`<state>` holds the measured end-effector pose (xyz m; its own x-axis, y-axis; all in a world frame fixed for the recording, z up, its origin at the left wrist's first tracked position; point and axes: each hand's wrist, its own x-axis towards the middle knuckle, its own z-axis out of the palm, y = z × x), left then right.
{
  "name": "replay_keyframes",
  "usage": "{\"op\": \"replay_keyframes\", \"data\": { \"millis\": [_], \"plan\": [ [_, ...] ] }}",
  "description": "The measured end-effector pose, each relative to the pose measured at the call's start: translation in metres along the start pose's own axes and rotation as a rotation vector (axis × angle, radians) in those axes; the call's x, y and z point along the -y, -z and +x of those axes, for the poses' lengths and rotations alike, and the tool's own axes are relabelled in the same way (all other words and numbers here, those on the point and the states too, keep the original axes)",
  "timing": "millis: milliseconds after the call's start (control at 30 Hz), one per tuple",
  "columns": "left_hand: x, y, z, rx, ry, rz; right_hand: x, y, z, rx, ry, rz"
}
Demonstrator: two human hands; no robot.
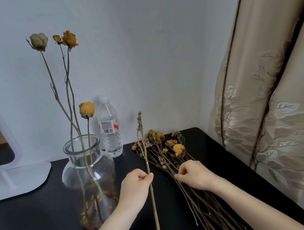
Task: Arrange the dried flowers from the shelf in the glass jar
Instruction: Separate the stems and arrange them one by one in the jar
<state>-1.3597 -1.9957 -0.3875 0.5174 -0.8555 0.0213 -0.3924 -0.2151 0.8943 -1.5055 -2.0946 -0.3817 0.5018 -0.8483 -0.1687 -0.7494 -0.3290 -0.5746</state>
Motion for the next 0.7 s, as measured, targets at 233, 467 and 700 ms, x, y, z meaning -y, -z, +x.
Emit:
{"op": "replay_keyframes", "data": {
  "millis": [233,467,700],
  "plan": [
    [-0.013,0.007,0.001,-0.018,-0.069,-0.009,0.012,0.021,-0.011,-0.114,0.023,0.310],
    [-0.039,0.023,-0.011,-0.026,-0.180,-0.083,0.026,0.048,-0.029,-0.165,0.090,0.559],
    [-0.098,0.079,-0.039,-0.088,-0.276,-0.191,0.085,0.092,-0.042,-0.346,0.330,0.751]
  ]
}}
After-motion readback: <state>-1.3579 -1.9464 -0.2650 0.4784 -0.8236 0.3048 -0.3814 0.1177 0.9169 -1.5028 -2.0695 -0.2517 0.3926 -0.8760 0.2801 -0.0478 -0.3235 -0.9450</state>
